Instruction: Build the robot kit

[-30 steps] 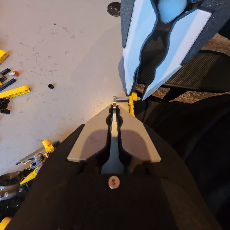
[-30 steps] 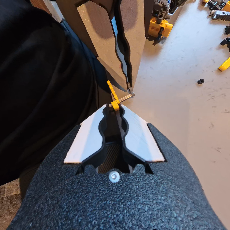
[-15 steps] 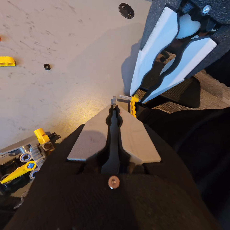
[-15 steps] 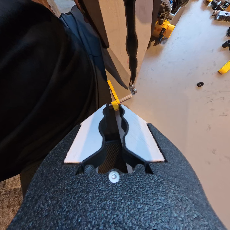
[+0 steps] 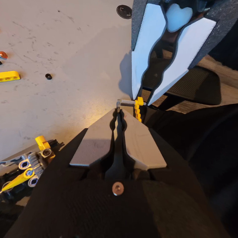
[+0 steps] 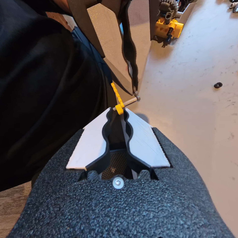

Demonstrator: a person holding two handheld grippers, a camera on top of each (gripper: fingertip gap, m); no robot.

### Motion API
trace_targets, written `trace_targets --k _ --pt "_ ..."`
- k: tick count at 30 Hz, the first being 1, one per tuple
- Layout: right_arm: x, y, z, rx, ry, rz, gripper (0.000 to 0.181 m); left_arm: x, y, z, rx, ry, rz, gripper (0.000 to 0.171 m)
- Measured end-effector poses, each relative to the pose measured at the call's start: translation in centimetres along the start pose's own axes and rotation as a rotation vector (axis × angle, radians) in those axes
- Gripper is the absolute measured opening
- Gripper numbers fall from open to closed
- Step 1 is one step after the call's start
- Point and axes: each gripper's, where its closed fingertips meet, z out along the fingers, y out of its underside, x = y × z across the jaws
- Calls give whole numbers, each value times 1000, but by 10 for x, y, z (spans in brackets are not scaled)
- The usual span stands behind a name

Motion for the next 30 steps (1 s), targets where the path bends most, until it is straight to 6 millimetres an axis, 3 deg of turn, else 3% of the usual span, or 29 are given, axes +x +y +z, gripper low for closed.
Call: trace_targets --k 30 --pt "3 -4 7 -37 28 23 16 -6 3 -3 -54 -130 214 1"
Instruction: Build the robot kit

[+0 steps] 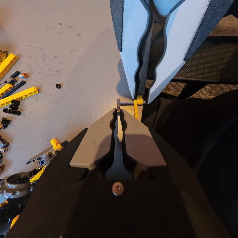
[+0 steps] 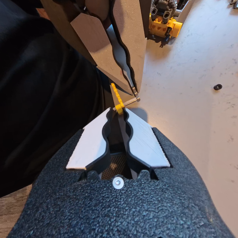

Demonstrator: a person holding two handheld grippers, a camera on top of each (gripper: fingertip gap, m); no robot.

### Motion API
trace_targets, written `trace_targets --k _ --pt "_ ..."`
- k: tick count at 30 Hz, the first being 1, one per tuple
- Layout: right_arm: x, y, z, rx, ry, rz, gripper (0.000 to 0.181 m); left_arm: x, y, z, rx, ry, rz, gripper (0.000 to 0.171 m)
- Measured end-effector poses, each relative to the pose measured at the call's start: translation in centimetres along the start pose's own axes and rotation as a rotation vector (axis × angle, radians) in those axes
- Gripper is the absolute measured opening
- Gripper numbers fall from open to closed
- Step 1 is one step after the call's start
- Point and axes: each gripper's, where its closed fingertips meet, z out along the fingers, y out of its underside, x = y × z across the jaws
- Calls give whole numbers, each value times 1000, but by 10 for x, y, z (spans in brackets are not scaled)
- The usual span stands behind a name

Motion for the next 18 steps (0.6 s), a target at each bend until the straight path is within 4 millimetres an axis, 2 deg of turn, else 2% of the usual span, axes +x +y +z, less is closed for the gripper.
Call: trace_targets --k 6,18 --pt "0 -1 1 -1 4 0 16 0 1 -2 1 6 -9 1" --pt "-4 -5 -1 -12 17 -17 17 2 3 -6 -26 -9 100 1"
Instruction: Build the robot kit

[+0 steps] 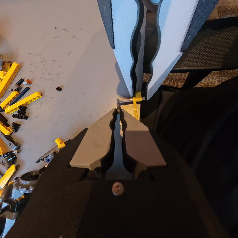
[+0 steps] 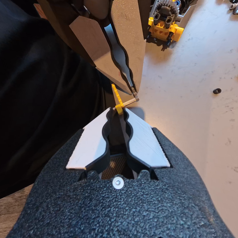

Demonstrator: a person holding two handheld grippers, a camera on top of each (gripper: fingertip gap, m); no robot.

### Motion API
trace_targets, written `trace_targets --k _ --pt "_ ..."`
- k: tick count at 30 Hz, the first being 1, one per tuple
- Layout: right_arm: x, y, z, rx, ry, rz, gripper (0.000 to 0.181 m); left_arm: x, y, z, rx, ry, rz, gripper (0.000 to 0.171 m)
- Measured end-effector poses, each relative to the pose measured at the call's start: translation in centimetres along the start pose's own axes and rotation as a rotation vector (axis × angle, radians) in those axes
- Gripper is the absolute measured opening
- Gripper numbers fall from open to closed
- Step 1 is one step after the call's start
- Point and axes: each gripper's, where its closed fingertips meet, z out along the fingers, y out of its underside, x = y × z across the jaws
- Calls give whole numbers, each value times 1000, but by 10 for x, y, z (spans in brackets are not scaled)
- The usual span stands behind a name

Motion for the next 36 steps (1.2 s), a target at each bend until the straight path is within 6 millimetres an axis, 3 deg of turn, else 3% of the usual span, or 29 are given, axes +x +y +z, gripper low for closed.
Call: trace_targets --k 8,16,29,36 --pt "11 -3 4 -30 53 -62 18 -8 -1 -6 28 2 -58 2" --pt "22 -9 10 -8 148 -122 49 -8 1 -4 30 -16 -25 1" --pt "14 -19 11 75 185 -340 46 -7 7 -3 -10 -57 109 1" --pt "13 -17 12 88 144 -334 42 -7 10 -4 -3 -40 104 1"
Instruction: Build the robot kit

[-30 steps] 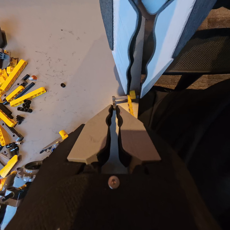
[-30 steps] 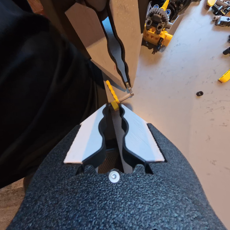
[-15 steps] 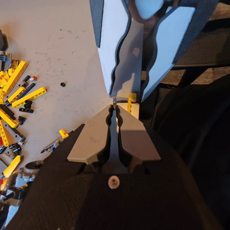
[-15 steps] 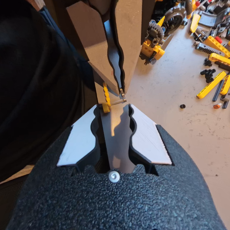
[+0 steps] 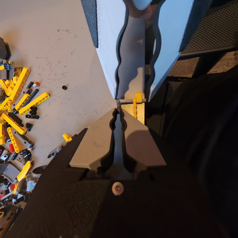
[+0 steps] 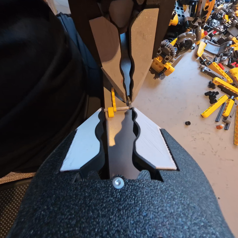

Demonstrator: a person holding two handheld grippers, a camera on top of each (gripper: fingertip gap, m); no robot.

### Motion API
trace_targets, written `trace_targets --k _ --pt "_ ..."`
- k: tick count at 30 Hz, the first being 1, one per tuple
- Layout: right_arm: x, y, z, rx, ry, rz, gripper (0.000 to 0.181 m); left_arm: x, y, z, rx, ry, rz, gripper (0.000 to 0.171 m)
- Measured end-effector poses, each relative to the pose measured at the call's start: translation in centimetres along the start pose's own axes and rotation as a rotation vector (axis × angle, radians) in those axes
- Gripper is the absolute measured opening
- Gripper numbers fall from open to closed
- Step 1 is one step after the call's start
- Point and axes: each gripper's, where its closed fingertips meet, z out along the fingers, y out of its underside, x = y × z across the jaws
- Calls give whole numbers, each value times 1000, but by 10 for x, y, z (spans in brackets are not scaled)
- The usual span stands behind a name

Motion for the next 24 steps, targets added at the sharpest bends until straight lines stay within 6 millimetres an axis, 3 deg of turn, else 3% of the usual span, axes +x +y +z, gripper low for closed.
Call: trace_targets --k 24 --pt "-8 -2 4 35 -87 -38 42 8 3 -4 -3 63 29 2"
